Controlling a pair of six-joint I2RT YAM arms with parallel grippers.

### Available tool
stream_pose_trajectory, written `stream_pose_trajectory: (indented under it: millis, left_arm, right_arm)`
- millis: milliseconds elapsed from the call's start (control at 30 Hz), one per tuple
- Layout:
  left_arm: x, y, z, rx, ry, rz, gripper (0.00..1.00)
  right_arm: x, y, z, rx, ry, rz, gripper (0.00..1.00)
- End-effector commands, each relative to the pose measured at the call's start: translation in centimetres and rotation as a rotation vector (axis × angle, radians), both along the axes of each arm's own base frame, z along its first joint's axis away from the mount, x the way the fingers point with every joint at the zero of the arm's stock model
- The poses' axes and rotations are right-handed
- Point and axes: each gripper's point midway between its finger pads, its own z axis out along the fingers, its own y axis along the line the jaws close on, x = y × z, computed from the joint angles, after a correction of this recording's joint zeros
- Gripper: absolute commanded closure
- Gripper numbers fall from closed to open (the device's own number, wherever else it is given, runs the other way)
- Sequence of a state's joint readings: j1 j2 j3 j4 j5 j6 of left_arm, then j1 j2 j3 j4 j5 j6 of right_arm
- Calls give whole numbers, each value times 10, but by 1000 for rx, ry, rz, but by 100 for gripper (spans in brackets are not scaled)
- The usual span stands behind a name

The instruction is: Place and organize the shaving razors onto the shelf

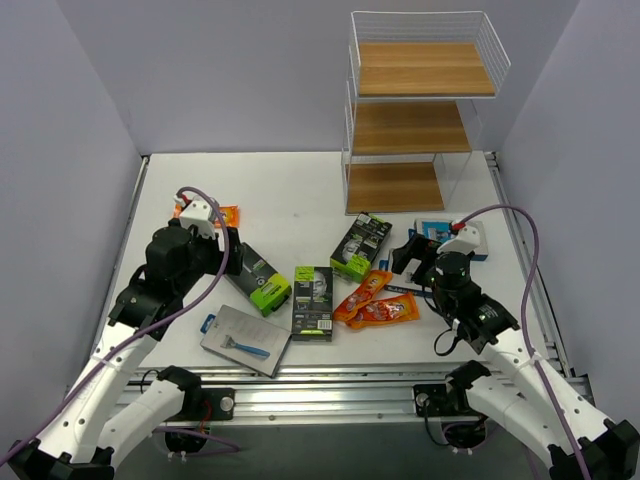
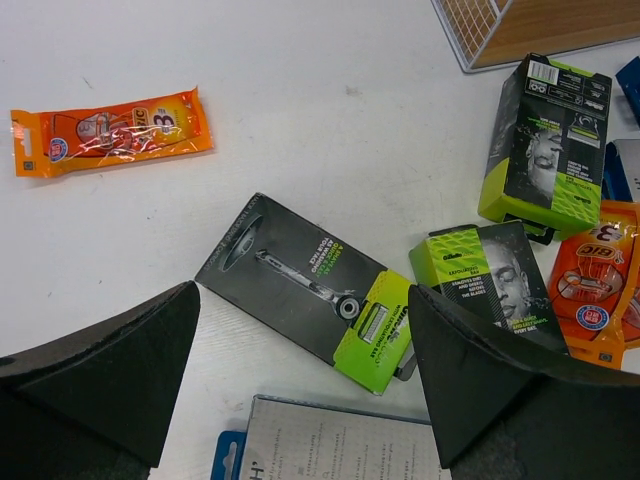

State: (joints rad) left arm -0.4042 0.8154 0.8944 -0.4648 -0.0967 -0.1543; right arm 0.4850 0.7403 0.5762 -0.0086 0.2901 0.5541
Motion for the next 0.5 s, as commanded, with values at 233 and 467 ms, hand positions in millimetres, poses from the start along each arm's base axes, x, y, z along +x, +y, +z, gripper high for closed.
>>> stream_pose_trajectory:
  millis: [233, 467]
  left_arm:
    - [6, 14, 26, -6, -75, 75, 6]
    - [10, 10, 29, -65, -67, 40, 6]
  right_arm:
    - [-19, 48, -23, 238, 109, 164, 6]
    - [-30, 66, -43, 388, 127, 192, 13]
